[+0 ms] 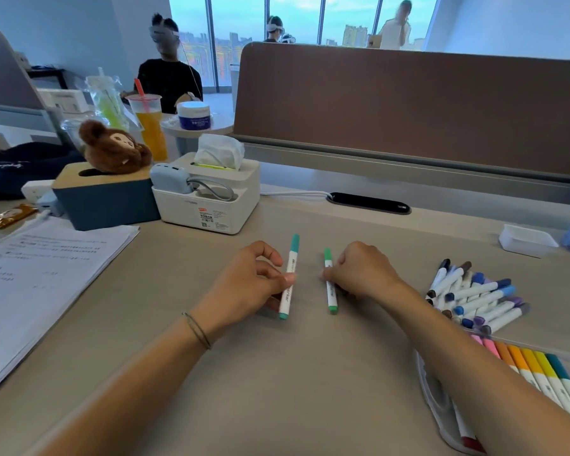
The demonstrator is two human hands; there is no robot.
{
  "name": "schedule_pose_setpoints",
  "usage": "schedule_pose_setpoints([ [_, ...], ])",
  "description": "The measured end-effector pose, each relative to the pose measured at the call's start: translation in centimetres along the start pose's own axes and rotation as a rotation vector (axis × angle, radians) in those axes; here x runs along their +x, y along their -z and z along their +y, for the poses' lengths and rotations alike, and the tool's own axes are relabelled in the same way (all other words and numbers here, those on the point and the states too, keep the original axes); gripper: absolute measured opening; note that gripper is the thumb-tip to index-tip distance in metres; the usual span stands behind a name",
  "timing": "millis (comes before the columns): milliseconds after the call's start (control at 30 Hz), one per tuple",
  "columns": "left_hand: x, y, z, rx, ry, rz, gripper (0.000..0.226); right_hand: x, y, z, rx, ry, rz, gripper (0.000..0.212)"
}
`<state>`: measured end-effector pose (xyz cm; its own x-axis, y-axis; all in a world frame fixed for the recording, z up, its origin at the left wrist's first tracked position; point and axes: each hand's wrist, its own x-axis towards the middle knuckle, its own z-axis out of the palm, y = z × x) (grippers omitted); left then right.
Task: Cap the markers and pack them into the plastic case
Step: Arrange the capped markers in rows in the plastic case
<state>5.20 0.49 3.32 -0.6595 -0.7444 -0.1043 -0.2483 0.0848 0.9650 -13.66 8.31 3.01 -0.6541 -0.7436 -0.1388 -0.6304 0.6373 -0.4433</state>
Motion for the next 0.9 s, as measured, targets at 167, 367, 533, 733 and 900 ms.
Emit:
schedule_pose_setpoints([
  [167, -1.3, -2.1, 1.1, -0.072, -0.036, -0.068, 0.055, -2.6, 2.7, 1.7, 0.272, -0.006, -0.06, 0.027],
  [367, -2.5, -7.1, 3.7, 0.086, -0.106, -0.192, 0.1, -6.6, 6.1, 6.4, 0.335, -0.053, 0.022, 0.029],
  [533, -3.1, -12.8, 5.5, 0.108, -0.158, -0.283, 0.086, -9.8, 8.7, 11.6, 0.4, -0.11, 0.102, 0.025],
  [733, -3.6, -19.9, 7.0, 0.106, -0.222, -0.489, 0.07, -13.9, 11.6, 18.1, 0.42, -0.257, 0.179, 0.022],
  [900, -4.3, -25.7, 7.2, 0.151, -0.256, -0.597, 0.064, -16.3, 12.9, 22.4, 0.426, -0.377, 0.21, 0.02],
])
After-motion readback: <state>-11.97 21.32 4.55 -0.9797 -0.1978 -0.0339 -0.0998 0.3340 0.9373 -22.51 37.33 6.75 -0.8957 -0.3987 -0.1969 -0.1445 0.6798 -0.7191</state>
